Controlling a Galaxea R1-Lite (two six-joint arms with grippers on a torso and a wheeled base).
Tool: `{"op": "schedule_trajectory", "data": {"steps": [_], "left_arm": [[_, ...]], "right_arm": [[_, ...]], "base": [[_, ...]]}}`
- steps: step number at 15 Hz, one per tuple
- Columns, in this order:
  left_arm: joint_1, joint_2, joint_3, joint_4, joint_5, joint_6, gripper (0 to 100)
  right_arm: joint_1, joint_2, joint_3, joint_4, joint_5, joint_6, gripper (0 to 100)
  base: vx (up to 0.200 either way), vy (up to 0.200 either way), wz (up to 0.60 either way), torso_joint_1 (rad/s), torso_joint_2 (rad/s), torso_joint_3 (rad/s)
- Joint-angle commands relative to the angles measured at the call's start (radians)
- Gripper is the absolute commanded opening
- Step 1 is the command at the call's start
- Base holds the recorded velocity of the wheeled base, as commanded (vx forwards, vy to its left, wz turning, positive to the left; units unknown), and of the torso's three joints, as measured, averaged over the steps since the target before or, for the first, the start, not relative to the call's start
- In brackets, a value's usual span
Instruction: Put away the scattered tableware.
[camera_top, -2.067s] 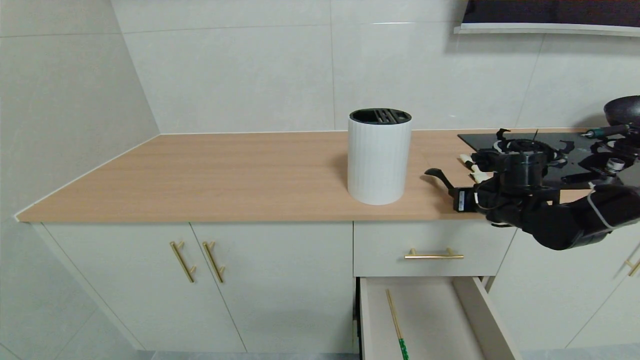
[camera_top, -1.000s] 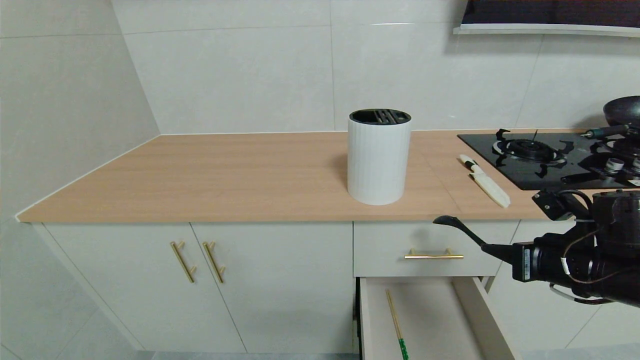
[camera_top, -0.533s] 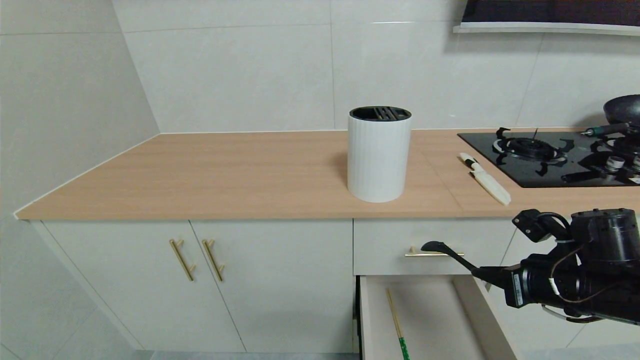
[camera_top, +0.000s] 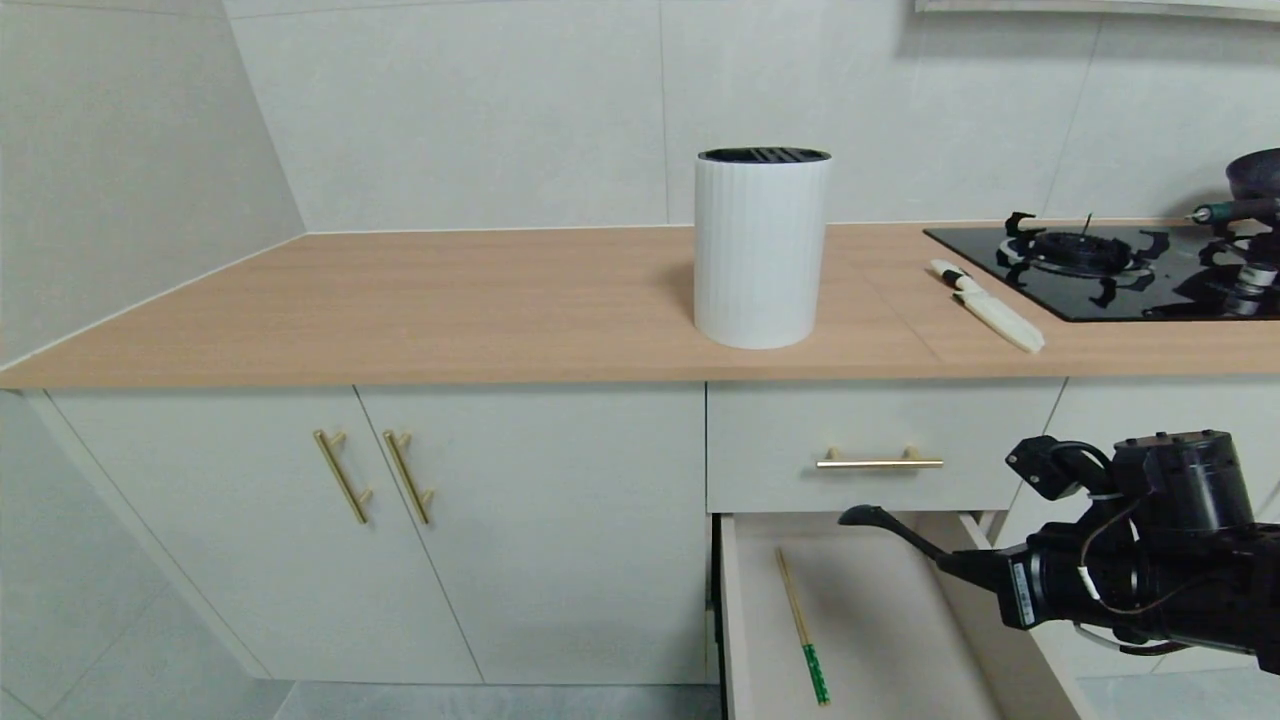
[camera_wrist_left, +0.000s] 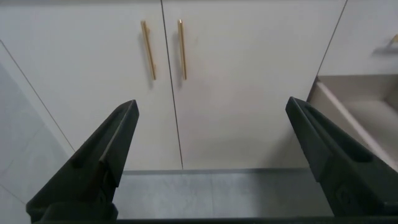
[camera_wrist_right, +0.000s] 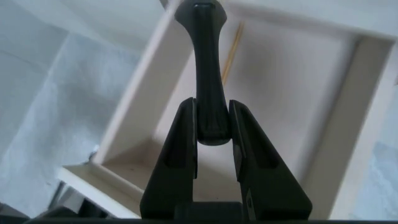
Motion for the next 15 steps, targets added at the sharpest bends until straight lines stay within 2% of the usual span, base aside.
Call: {"op": "schedule_trajectory", "data": {"steps": [1,9,12,15], "left_arm": [[0.0,0.0,0.0,0.0,0.0,0.0,100],[0.0,0.0,0.0,0.0,0.0,0.0,100],[0.0,0.0,0.0,0.0,0.0,0.0,100],[0.0,0.0,0.0,0.0,0.0,0.0,100]], "right_arm": [[0.0,0.031,0.0,0.0,0.0,-0.004,0],[0.0,0.056,-0.002,0.0,0.001,-0.004,0],[0.0,0.065,-0.003,-0.003,0.001,-0.004,0],[0.0,0.163,-0.022,-0.1,-0.031,0.013,0]], "base": [[0.0,0.0,0.0,-0.154,0.45,0.31],[0.0,0.0,0.0,-0.112,0.43,0.314],[0.0,0.0,0.0,-0.022,0.11,0.067],[0.0,0.0,0.0,0.0,0.0,0.0]]}}
